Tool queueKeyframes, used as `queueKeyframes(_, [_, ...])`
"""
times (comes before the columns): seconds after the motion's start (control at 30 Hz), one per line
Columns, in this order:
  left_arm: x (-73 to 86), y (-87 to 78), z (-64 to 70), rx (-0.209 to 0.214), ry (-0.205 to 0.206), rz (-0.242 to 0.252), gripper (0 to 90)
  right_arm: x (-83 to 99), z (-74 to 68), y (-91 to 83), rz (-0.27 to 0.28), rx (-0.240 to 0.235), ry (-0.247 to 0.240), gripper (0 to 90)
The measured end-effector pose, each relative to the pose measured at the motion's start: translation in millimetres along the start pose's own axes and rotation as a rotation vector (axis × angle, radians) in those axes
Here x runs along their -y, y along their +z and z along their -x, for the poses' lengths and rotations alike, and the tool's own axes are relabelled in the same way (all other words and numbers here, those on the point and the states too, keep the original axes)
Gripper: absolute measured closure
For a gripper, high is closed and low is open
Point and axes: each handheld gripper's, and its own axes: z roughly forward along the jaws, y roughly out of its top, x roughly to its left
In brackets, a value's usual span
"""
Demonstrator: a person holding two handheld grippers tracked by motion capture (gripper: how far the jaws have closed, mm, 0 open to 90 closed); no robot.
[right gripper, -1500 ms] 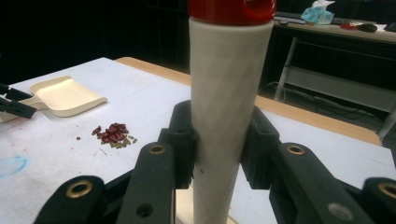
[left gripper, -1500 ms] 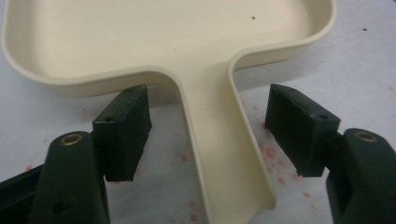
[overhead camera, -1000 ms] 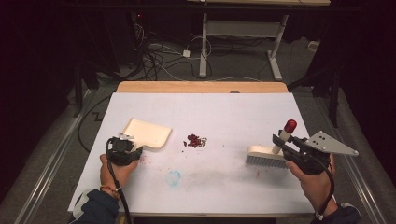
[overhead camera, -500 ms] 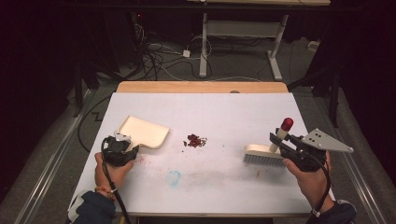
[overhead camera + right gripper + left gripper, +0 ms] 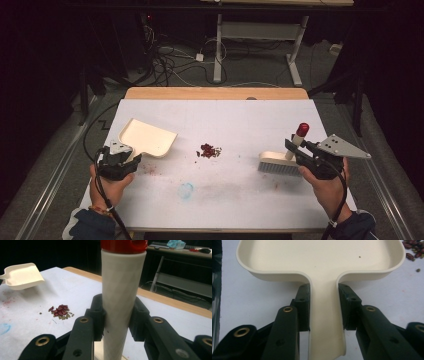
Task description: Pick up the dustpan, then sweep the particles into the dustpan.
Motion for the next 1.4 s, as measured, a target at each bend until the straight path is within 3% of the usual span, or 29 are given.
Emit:
queueKeyframes(0.17, [4.3,-10.3,2.0,0.027,0.016,0.001,64.3,-3.3,-1.3,9.6,0.003,-0.012,0.006,69.9])
queueKeyframes(0.23, [8.3,-15.7,4.1,0.057,0.041,-0.031,64.3,-7.9,-3.7,17.9,0.01,-0.018,0.01,69.8])
queueKeyframes(0.33, [10.2,-18.7,7.6,0.06,0.066,-0.047,64.2,-14.4,-8.3,27.5,0.023,-0.033,0.013,69.8])
queueKeyframes(0.37, [12.9,-20.8,11.3,0.08,0.082,-0.062,64.2,-16.2,-9.8,31.0,0.03,-0.037,0.005,69.8])
queueKeyframes(0.6, [24.7,-20.0,27.2,0.134,0.116,-0.121,64.2,-33.0,-19.5,56.6,0.06,-0.041,0.008,69.9])
queueKeyframes(0.67, [26.6,-15.0,35.6,0.15,0.161,-0.162,64.2,-47.1,-24.1,74.9,0.082,-0.023,0.004,69.9])
queueKeyframes(0.83, [24.1,-9.5,44.7,0.19,0.192,-0.191,64.2,-69.0,-26.3,109.6,0.084,0.006,0.012,69.9])
queueKeyframes(0.87, [23.7,-8.6,47.2,0.196,0.208,-0.204,64.2,-69.0,-26.3,109.6,0.084,0.006,0.012,69.9])
queueKeyframes(0.93, [23.2,-7.2,52.0,0.217,0.229,-0.217,64.2,-75.1,-26.0,131.8,0.067,0.027,0.021,69.9])
queueKeyframes(0.97, [23.1,-5.2,56.1,0.234,0.24,-0.225,64.2,-75.9,-27.0,138.8,0.059,0.04,0.03,69.9])
queueKeyframes(1.0, [23.1,-5.2,56.1,0.234,0.24,-0.225,64.2,-75.9,-27.0,138.8,0.059,0.04,0.03,69.9])
queueKeyframes(1.17, [20.4,-1.7,59.9,0.248,0.256,-0.245,64.2,-72.2,-35.4,174.2,0.041,0.101,0.057,69.9])
queueKeyframes(1.27, [20.2,0.7,62.8,0.236,0.261,-0.262,64.2,-67.4,-43.1,186.2,0.033,0.118,0.081,69.9])
queueKeyframes(1.4, [20.4,1.8,64.5,0.234,0.257,-0.267,64.2,-62.9,-55.4,195.4,0.013,0.128,0.075,69.9])
